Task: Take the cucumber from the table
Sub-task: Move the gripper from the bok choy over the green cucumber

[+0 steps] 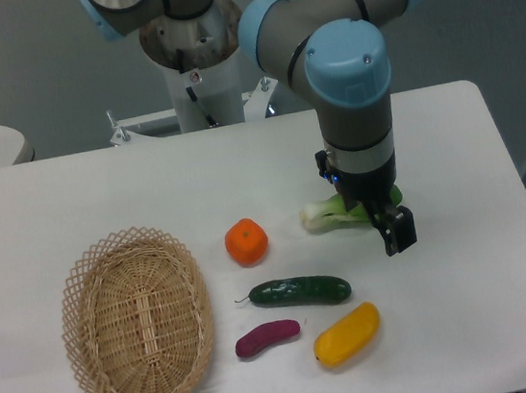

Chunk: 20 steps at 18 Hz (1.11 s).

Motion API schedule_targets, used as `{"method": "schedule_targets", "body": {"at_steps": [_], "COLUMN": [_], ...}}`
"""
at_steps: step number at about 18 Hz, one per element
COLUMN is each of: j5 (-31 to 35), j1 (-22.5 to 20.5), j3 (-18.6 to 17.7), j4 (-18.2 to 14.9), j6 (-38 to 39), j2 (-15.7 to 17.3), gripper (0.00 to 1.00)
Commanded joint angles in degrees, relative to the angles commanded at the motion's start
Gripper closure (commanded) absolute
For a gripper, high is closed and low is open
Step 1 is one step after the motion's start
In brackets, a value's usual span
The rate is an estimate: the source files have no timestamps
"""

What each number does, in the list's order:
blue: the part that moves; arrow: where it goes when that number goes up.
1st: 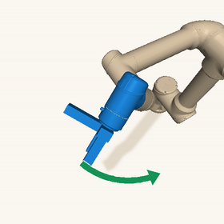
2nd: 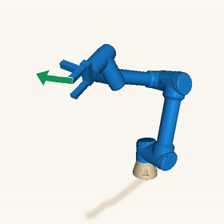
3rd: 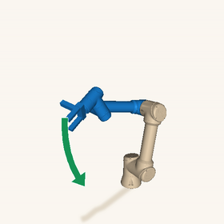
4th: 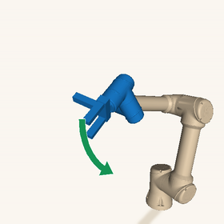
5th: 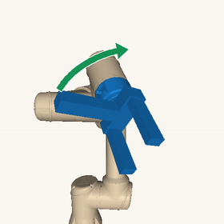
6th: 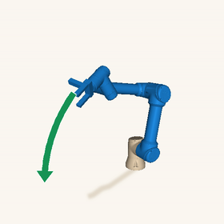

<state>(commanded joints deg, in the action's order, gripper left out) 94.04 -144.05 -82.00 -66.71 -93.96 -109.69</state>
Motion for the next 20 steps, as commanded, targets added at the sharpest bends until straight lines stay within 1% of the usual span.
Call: {"method": "schedule_targets", "body": {"at_steps": [2,4,7,10,12,14,15,19,20], "j5": [0.00,-0.09,0.09,0.09,-0.09,0.26,0.44,0.79,0.70], "j1": [0.09,0.09,0.18,0.44,0.70,2.36,3.07,3.78,4.13], "j3": [-0.70,0.17,-0.70,-0.79,-1.49,-1.58,-1.93,-5.44,-5.80], "j4": [0.35,0.26,0.35,0.52,0.61,0.61,0.44,1.05,1.23], "j6": [-0.17,-0.09,-0.09,0.09,0.00,0.09,0.09,-0.87,-1.40], "j2": [0.00,-0.09,-0.09,-0.17,-0.53,-1.93,-2.28,-2.90,-3.68], "gripper": [0.00,0.00,0.00,0.00,0.00,0.00,0.00,0.00,0.01]}}
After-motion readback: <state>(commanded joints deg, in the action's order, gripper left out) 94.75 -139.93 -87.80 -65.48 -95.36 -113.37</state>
